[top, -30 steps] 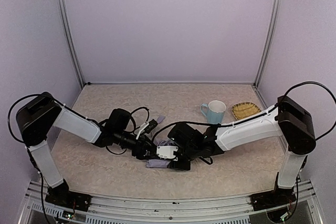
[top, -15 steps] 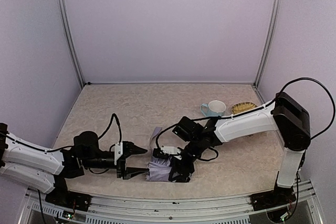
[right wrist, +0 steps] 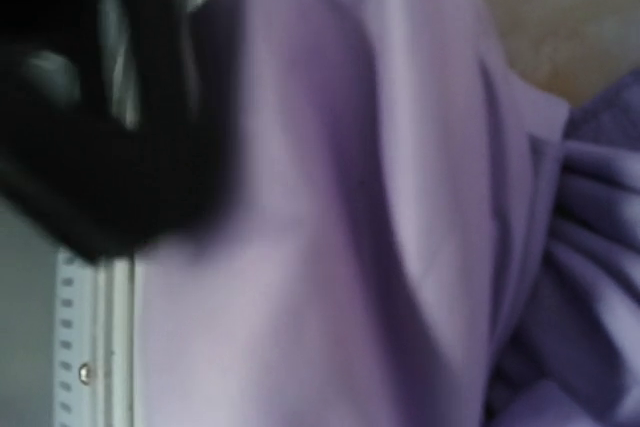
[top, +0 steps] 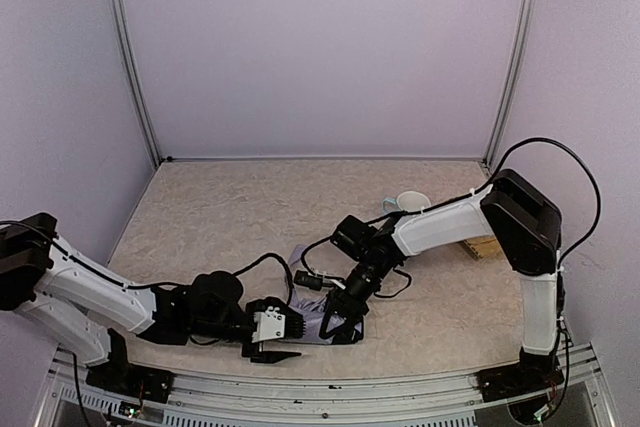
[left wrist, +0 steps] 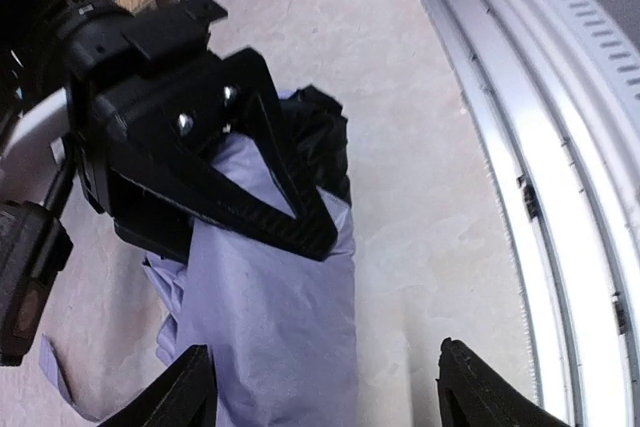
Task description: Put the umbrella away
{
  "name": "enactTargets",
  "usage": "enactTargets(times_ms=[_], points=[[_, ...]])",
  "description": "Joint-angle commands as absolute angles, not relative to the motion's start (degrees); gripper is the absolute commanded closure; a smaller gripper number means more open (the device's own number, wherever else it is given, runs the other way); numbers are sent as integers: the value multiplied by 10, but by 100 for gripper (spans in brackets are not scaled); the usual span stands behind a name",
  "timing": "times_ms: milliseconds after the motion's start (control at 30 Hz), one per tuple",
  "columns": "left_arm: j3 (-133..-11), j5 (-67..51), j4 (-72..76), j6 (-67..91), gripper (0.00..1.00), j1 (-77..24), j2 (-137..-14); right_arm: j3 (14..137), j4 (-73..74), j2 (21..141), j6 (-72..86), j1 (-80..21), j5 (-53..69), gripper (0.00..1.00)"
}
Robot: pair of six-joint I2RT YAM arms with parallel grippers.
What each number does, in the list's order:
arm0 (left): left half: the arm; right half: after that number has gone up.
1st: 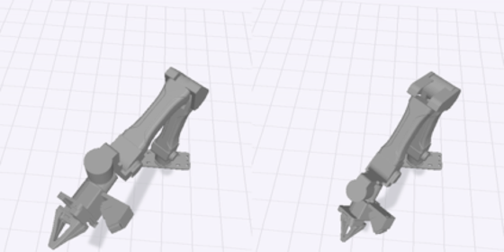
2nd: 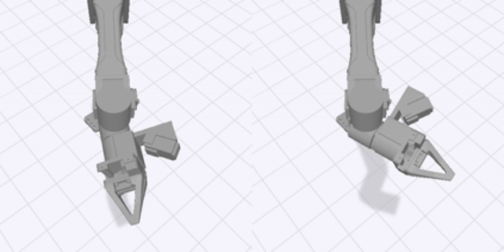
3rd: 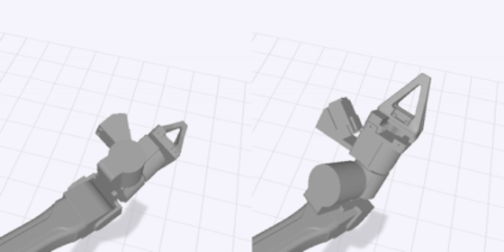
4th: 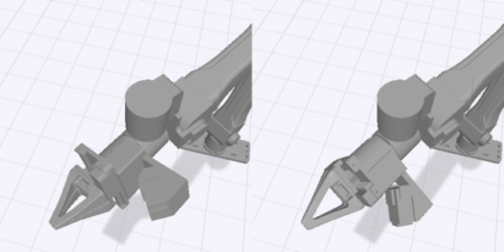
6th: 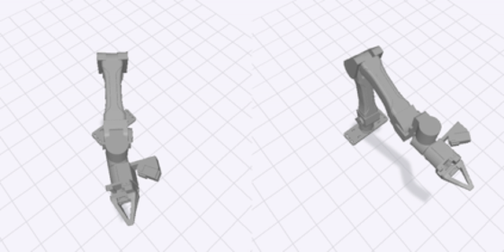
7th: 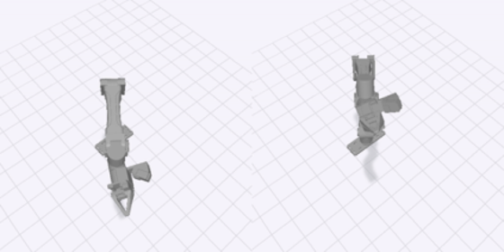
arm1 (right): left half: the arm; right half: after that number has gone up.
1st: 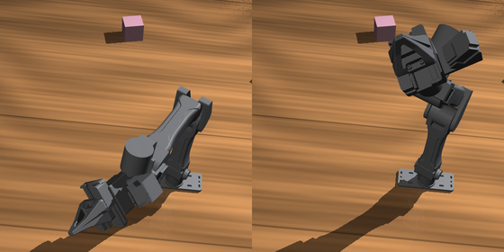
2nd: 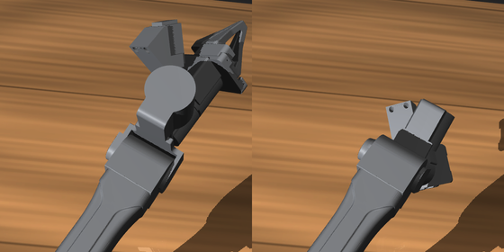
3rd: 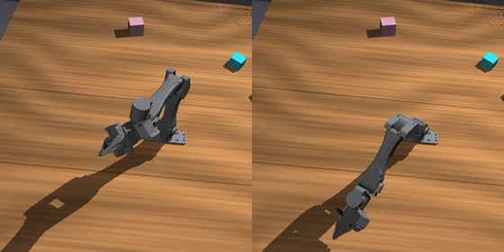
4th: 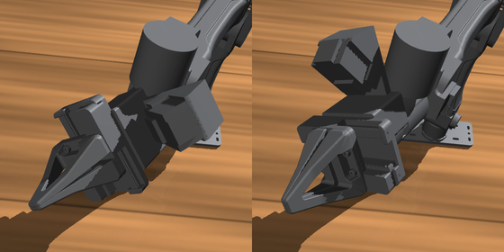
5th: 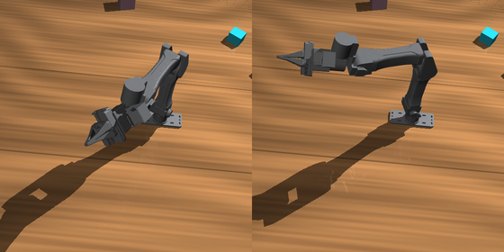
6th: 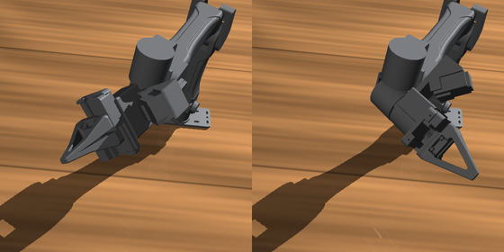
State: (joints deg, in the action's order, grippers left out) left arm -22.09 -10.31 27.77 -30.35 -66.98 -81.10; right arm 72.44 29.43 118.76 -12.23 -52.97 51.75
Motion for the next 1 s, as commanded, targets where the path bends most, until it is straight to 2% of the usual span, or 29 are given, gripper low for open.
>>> enactTargets(times_ms=[0,200,300,400,500,600,733,967], points=[[-263,22,286,-320,26,-673,-879,702,369,1265,-138,-530,461,66],[-313,47,250,-306,31,-671,-953,711,367,1271,-151,-526,476,64],[-323,15,228,-296,41,-666,-966,715,363,1266,-150,-521,479,61],[-346,-14,170,-280,57,-656,-980,708,337,1242,-134,-513,471,46],[-372,-68,107,-263,67,-638,-992,686,284,1189,-107,-501,455,30],[-389,-133,75,-237,75,-620,-1000,640,201,1106,-75,-490,439,19],[-409,-179,45,-212,78,-611,-1018,560,107,999,-42,-477,381,13],[-459,-271,-19,-184,80,-589,-1071,437,22,837,-42,-484,241,11]])
